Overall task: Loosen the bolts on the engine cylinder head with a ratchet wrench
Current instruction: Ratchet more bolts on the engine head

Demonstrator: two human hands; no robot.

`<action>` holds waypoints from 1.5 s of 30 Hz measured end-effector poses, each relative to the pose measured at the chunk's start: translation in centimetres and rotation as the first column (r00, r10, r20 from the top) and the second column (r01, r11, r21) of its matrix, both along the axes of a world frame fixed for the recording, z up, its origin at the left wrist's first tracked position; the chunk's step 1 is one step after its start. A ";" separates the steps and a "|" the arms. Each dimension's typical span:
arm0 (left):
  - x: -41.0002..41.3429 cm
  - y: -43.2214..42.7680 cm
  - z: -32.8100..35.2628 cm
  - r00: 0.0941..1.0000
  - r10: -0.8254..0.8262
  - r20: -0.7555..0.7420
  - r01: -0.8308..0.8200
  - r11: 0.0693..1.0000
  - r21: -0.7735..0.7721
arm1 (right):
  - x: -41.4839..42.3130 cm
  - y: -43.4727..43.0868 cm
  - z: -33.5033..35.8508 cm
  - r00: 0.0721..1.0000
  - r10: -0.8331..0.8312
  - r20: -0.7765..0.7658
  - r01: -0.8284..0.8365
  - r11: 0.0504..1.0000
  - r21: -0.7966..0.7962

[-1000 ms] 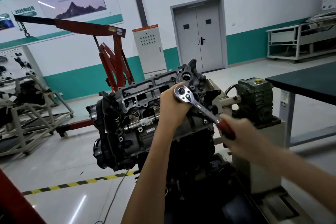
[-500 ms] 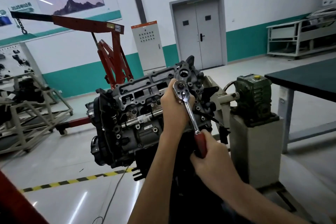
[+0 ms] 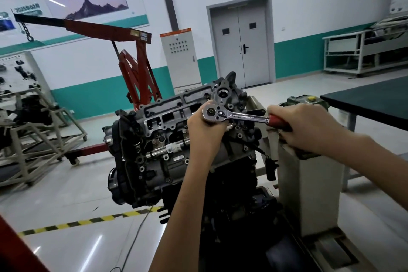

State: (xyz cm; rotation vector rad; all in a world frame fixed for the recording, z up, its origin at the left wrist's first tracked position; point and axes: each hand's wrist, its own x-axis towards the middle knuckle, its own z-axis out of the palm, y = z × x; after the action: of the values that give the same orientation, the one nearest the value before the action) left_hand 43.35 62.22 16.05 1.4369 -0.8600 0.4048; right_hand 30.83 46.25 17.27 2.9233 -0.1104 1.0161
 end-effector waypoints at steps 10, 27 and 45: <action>-0.6 -0.6 -0.8 0.995 0.043 0.085 -0.034 0.994 -0.099 | -0.2 11.8 -9.0 0.973 0.164 0.164 -0.230 0.591 0.773; 0.4 1.2 0.2 0.994 -0.053 0.097 0.040 0.990 0.134 | 0.5 -0.9 0.0 0.993 0.111 -0.034 -0.109 0.992 0.064; 0.7 1.4 0.5 0.994 -0.083 0.067 0.072 0.985 0.159 | 0.3 1.8 -2.0 0.963 0.244 -0.113 -0.166 0.871 0.462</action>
State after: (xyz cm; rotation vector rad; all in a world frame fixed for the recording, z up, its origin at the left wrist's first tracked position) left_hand 44.07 63.62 16.55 1.5344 -1.0225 0.3391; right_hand 31.14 48.01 15.32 3.4981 -0.0286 0.8537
